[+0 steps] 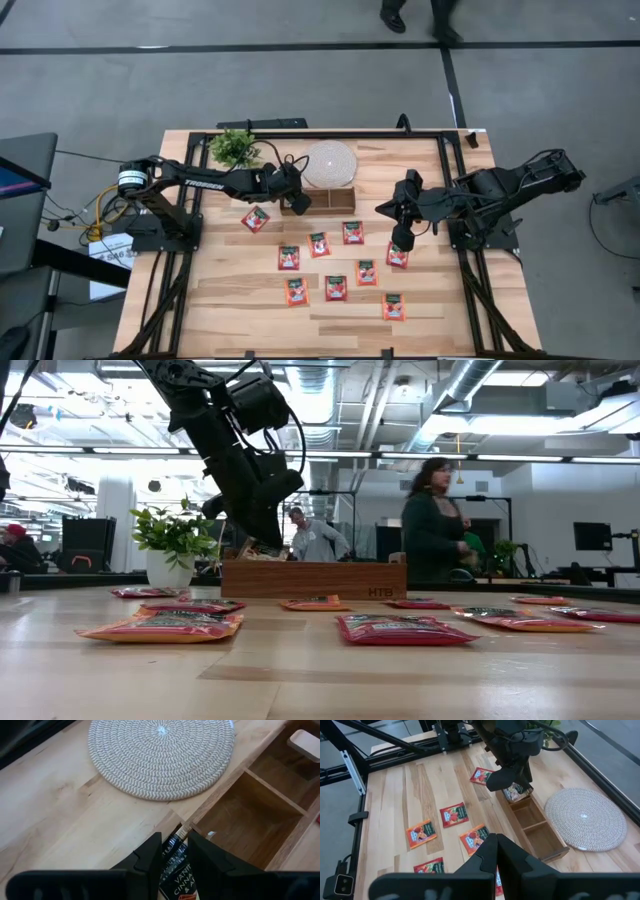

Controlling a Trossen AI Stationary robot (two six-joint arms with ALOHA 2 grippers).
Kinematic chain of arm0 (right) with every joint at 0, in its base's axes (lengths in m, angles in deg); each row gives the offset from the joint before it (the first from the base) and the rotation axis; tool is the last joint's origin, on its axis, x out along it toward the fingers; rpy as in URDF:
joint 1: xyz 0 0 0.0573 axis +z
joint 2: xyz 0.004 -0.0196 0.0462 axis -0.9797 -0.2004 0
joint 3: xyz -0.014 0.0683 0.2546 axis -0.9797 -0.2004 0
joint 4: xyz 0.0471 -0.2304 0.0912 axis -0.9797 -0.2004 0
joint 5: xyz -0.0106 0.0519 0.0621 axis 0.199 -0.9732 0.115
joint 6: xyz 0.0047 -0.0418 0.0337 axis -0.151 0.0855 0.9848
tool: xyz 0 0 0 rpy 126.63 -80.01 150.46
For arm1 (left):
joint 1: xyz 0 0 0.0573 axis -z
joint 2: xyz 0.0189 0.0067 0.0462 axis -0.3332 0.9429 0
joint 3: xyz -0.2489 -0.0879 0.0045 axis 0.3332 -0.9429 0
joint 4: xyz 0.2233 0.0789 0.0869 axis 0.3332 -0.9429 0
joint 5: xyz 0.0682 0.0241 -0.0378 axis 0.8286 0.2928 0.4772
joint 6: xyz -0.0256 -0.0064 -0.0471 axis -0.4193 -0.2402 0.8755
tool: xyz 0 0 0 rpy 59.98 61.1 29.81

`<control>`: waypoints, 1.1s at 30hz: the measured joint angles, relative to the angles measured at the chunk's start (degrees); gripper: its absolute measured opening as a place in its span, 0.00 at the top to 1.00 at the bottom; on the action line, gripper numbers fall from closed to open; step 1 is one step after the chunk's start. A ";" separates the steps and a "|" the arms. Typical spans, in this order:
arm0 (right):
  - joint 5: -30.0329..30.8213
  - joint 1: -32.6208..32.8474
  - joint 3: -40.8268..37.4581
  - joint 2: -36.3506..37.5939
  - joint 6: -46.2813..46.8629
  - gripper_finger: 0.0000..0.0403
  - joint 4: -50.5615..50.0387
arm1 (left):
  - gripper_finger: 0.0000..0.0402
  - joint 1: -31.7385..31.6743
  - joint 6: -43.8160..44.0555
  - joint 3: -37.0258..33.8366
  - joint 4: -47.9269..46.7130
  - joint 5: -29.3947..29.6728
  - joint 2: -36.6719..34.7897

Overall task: Pick & Place Tea
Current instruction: Put the brown tea bag into the left of the wooden organizer

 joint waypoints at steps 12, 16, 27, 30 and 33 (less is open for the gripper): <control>0.02 0.00 0.00 0.00 -0.04 1.00 -0.11 | 0.78 0.07 -0.04 0.02 -3.44 0.02 -3.24; 0.07 0.00 0.00 0.00 -0.11 1.00 -0.09 | 0.78 0.68 -0.06 0.33 -1.07 0.00 -3.24; 0.10 0.01 0.00 0.00 -0.13 1.00 -0.02 | 0.78 2.64 -3.36 5.95 9.52 -9.25 1.56; 0.09 0.04 0.00 0.00 -0.13 1.00 -0.01 | 0.78 2.70 -3.04 6.25 7.61 -9.66 3.73; 0.07 0.04 0.00 0.00 -0.77 1.00 0.00 | 0.78 2.81 -1.83 6.28 4.98 -8.52 4.48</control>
